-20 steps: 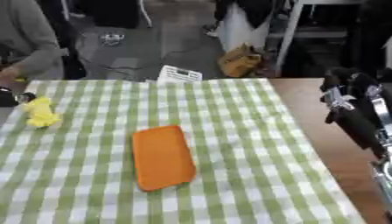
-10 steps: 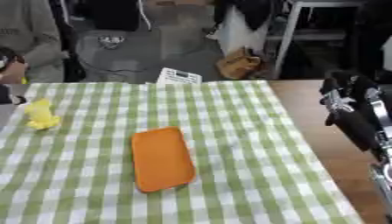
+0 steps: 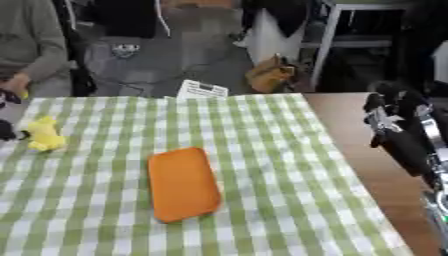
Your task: Pick up objects on the table and place them in the box.
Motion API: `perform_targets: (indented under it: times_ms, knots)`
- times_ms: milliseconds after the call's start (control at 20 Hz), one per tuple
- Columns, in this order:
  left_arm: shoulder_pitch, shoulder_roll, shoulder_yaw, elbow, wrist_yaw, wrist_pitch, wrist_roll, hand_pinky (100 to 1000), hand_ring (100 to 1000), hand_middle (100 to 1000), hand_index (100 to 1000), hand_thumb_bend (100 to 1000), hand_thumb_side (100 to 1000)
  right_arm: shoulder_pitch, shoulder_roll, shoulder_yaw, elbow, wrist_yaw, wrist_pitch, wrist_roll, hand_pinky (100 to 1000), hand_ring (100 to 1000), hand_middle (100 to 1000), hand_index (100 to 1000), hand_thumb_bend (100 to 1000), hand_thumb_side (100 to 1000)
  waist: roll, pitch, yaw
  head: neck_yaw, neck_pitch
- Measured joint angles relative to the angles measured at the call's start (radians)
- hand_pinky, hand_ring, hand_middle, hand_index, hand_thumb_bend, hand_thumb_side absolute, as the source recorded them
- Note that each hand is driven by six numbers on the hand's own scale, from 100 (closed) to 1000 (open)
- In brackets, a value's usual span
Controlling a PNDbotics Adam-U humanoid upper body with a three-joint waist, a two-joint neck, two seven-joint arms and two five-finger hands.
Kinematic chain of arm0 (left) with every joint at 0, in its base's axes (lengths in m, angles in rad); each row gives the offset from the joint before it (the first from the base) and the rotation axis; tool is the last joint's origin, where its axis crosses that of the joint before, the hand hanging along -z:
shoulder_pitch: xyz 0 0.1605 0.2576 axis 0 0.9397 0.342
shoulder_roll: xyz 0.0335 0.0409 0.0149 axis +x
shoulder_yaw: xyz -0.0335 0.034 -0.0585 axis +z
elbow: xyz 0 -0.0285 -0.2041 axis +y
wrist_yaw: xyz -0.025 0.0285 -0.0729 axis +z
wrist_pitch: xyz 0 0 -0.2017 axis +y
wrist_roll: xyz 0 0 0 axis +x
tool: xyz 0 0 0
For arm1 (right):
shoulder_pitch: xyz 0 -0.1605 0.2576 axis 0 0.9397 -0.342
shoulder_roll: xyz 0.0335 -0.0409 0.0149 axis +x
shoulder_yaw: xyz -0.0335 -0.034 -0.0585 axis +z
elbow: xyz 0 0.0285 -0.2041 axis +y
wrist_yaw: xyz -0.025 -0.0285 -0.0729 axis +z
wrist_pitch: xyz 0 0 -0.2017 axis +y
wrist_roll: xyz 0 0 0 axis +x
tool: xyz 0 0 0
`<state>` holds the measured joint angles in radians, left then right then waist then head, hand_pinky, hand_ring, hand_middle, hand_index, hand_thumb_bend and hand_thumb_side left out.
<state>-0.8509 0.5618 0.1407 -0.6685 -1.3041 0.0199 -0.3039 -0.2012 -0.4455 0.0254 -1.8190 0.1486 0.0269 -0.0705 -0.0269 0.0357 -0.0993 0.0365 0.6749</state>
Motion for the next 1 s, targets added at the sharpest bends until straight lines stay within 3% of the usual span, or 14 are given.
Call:
perform_targets:
  times_ms: [250, 700, 1000]
  knots:
    - [-0.002, 0.0, 0.0, 0.069, 0.0, 0.011, 0.056, 721, 823, 860, 889, 619, 259, 0.005, 0.0, 0.0, 0.001, 0.0, 0.0, 0.0, 337, 558, 568, 823, 205, 627, 0.0, 0.0, -0.004, -0.002, -0.006]
    - [-0.01, 0.001, 0.0, 0.096, 0.011, 0.008, 0.123, 714, 828, 868, 895, 589, 276, 0.007, 0.0, 0.0, 0.001, 0.0, 0.0, 0.0, 335, 558, 567, 824, 206, 628, 0.0, 0.002, -0.014, -0.001, -0.025]
    - [-0.02, 0.001, 0.005, 0.101, 0.049, 0.012, 0.148, 692, 817, 860, 895, 553, 307, -0.007, 0.0, 0.0, 0.0, 0.0, 0.0, 0.0, 333, 557, 565, 824, 204, 629, 0.001, 0.041, -0.025, 0.005, -0.044]
